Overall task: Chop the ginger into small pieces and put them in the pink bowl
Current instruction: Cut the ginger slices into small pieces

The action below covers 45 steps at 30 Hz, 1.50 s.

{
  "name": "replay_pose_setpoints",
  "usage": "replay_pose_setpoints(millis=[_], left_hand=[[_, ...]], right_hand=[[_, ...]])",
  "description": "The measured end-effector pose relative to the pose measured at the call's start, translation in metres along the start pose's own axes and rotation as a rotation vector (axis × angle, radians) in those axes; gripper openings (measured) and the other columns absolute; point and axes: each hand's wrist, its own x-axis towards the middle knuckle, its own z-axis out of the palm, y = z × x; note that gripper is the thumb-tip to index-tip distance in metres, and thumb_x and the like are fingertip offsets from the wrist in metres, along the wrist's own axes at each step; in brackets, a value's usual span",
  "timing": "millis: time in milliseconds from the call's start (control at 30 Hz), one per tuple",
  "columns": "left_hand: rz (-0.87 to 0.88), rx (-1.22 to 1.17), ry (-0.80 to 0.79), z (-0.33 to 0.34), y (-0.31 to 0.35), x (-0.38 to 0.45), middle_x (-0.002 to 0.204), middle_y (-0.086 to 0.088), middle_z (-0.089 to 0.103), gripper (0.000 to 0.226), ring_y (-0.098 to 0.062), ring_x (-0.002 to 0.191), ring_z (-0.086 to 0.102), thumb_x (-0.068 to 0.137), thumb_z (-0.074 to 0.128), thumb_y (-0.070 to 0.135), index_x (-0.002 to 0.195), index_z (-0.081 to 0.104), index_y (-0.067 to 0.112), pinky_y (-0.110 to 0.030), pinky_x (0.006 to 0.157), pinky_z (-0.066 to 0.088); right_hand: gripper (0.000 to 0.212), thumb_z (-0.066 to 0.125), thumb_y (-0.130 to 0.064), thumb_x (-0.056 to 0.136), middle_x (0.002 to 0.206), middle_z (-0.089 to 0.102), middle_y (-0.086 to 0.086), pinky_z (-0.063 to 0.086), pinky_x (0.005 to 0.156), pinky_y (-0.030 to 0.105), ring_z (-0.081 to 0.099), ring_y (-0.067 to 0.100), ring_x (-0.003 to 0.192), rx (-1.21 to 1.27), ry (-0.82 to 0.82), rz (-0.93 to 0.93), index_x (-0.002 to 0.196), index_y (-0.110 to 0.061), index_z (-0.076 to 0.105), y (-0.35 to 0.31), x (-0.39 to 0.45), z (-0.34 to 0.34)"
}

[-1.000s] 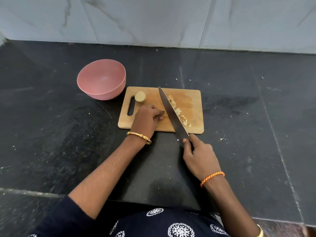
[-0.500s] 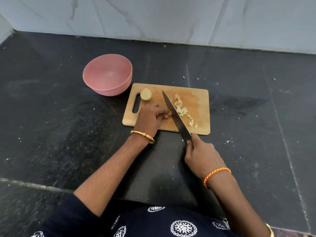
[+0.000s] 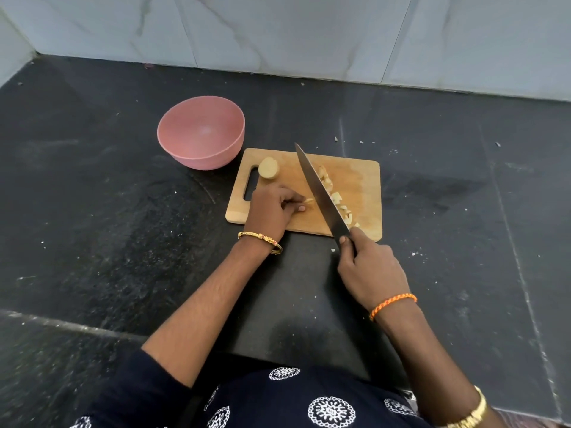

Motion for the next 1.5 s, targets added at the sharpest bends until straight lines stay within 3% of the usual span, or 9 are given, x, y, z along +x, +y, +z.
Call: replay_pose_setpoints(millis=[200, 500, 867, 1033, 1367, 1500], left_hand=[[-0.022, -0.017, 0.046, 0.003, 0.000, -0.002, 0.092, -0.004, 0.070, 0.013, -0.007, 0.082, 0.058, 0.076, 0.072, 0.007, 0.089, 0.074, 0.007, 0.007, 0.073, 0.032], [0.007, 0.019, 0.077, 0.007, 0.001, -0.002, 0.092, -0.006, 0.070, 0.013, -0.013, 0.085, 0.061, 0.077, 0.070, 0.006, 0.089, 0.074, 0.006, -0.012, 0.079, 0.040], [0.035, 0.074, 0.105, 0.009, 0.005, -0.005, 0.091, -0.006, 0.071, 0.012, -0.013, 0.085, 0.062, 0.080, 0.067, 0.006, 0.090, 0.074, 0.008, -0.011, 0.078, 0.038], [0.049, 0.093, 0.128, 0.010, 0.002, -0.005, 0.087, -0.005, 0.070, 0.012, -0.017, 0.082, 0.063, 0.080, 0.066, 0.007, 0.088, 0.075, 0.010, -0.029, 0.080, 0.049], [0.015, 0.039, 0.104, 0.009, 0.009, -0.003, 0.089, -0.005, 0.072, 0.012, -0.006, 0.081, 0.060, 0.080, 0.067, 0.008, 0.091, 0.074, 0.008, -0.010, 0.078, 0.040], [0.015, 0.059, 0.080, 0.014, 0.010, 0.001, 0.092, -0.007, 0.071, 0.012, -0.015, 0.088, 0.064, 0.081, 0.066, 0.006, 0.091, 0.073, 0.007, -0.021, 0.084, 0.047]], right_hand=[[0.024, 0.034, -0.033, 0.098, 0.085, 0.059, 0.013, 0.049, 0.072, 0.039, 0.058, 0.037, 0.084, 0.037, 0.004, -0.026, 0.106, -0.017, 0.051, -0.005, 0.003, 0.006], [0.022, 0.035, -0.031, 0.098, 0.086, 0.059, 0.013, 0.052, 0.074, 0.041, 0.058, 0.035, 0.082, 0.014, -0.039, -0.013, 0.098, -0.015, 0.051, -0.007, 0.010, 0.004], [0.016, 0.034, -0.029, 0.099, 0.078, 0.053, 0.008, 0.050, 0.068, 0.037, 0.055, 0.030, 0.073, -0.035, -0.060, -0.013, 0.093, -0.017, 0.044, -0.013, 0.012, 0.004], [0.018, 0.034, -0.028, 0.099, 0.088, 0.058, 0.014, 0.052, 0.076, 0.043, 0.058, 0.033, 0.081, -0.067, -0.126, 0.019, 0.094, -0.015, 0.044, -0.014, 0.010, 0.006], [0.022, 0.036, -0.034, 0.097, 0.078, 0.060, 0.008, 0.052, 0.071, 0.039, 0.059, 0.032, 0.074, -0.099, -0.168, 0.065, 0.089, -0.020, 0.050, 0.012, -0.021, -0.027], [0.023, 0.036, -0.033, 0.098, 0.068, 0.056, 0.007, 0.049, 0.064, 0.038, 0.056, 0.034, 0.069, -0.014, -0.034, 0.017, 0.082, -0.019, 0.046, 0.012, -0.015, -0.021]])
